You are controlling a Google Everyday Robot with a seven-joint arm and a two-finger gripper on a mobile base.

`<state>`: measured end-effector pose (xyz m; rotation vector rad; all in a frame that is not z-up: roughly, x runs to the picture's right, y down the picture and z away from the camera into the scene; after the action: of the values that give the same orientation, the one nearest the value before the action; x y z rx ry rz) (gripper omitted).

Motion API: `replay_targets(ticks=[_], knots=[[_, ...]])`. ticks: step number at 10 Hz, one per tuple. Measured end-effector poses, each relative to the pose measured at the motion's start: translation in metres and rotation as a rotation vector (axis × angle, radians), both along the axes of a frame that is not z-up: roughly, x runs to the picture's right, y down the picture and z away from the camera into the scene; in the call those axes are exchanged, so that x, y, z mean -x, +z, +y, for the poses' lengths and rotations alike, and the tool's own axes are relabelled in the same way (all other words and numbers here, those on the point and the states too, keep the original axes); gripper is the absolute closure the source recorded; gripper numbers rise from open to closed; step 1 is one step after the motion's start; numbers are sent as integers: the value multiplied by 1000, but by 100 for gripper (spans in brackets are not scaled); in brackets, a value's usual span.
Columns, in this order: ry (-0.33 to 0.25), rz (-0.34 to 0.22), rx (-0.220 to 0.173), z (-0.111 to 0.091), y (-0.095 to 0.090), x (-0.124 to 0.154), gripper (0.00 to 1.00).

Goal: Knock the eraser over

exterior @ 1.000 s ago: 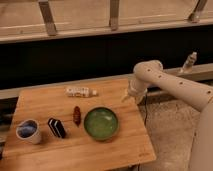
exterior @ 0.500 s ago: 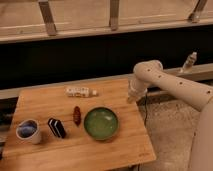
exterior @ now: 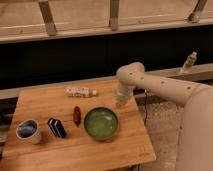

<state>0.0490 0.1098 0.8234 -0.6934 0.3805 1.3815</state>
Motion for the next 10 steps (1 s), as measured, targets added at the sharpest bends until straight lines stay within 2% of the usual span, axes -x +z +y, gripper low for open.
replay_targets(ticks=[2,8,10], knots=[[-57,-56,2,19,-11,51,100],[-67,-54,4,21,-12,52,100],[-81,-61,-16,18,-16,55,100]])
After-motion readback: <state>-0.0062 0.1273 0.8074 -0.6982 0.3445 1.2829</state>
